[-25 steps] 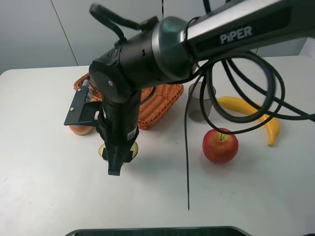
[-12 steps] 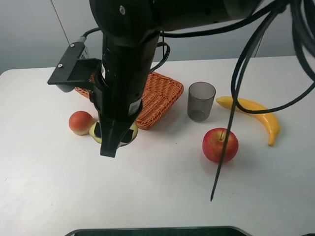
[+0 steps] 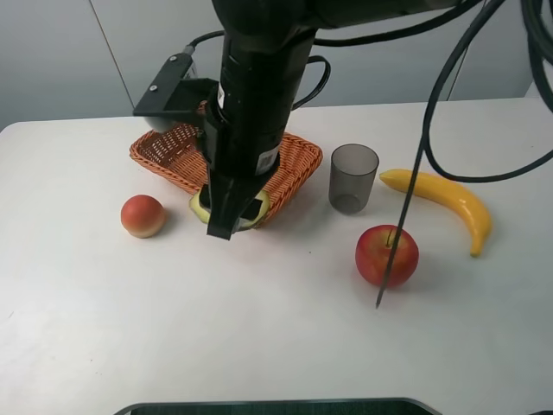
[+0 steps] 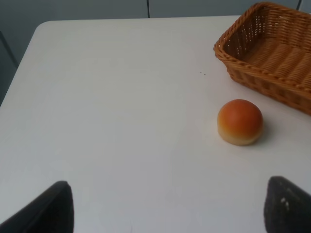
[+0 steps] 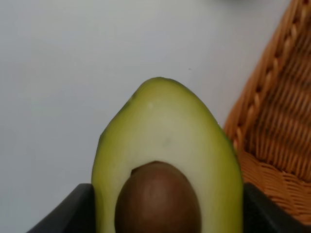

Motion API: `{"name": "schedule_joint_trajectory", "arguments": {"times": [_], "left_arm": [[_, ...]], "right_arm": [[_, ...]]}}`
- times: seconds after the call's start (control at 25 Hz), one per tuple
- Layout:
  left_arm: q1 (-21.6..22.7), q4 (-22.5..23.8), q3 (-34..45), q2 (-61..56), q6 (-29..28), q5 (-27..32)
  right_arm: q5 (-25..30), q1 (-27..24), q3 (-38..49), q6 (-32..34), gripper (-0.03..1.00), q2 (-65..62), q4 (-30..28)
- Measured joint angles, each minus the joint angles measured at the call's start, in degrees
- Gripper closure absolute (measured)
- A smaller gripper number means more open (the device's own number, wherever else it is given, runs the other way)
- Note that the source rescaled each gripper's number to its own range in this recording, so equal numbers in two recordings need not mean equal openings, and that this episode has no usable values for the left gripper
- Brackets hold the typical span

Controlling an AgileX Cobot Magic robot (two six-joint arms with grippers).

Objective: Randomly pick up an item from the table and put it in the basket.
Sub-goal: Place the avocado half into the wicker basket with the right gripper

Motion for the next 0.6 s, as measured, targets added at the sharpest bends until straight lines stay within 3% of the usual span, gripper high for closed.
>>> {"name": "schedule_joint_trajectory", "arguments": {"times": [0.2,0.6], "left_arm": [[0.00,0.00,0.00,0.00,0.00,0.00],[0.00,0.00,0.00,0.00,0.00,0.00]], "right_arm": [[-3.32,-6.09,0.00,-0.45,0.97,0.00,-1.54],[-20.30,-14.01,0.00,-0.66,0.97,1.38,-2.04]]}}
